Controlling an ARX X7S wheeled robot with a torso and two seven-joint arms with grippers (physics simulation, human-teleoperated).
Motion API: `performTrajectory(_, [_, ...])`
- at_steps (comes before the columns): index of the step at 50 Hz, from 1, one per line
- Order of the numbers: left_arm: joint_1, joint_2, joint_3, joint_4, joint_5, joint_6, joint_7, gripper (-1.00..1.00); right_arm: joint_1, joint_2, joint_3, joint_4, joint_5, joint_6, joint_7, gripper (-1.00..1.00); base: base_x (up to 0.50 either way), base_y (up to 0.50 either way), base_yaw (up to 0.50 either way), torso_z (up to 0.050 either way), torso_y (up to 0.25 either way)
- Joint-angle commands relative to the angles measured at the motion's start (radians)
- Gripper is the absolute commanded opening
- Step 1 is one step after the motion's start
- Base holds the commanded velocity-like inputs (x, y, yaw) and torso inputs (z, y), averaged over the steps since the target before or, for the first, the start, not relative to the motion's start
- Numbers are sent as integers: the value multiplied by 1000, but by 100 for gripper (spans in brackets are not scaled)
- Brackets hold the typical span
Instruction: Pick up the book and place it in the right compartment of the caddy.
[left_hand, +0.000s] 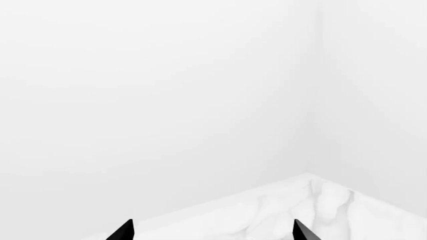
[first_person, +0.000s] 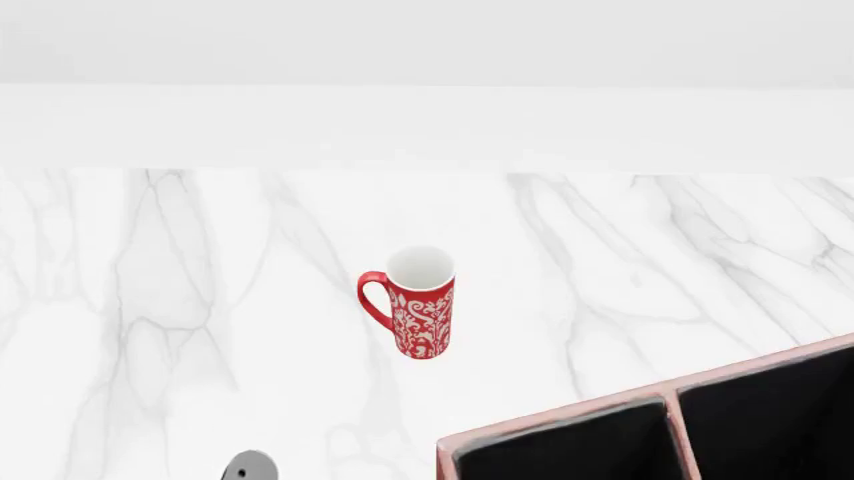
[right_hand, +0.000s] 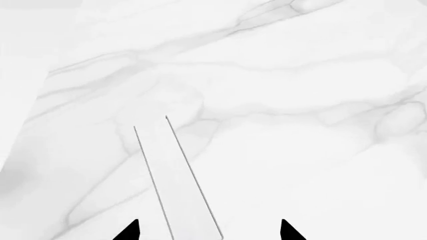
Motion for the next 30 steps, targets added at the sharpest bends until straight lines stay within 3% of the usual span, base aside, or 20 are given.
performTrajectory(1, [4,19,-19,8,14,-5,23,100,-8,-31,-18,66,-54,-44,-72,100,0,0,0,0,0])
performTrajectory(30, [8,23,0,1,13,3,20,100,-33,-69,-111,203,-125,-149,-166,100,0,0,0,0,0])
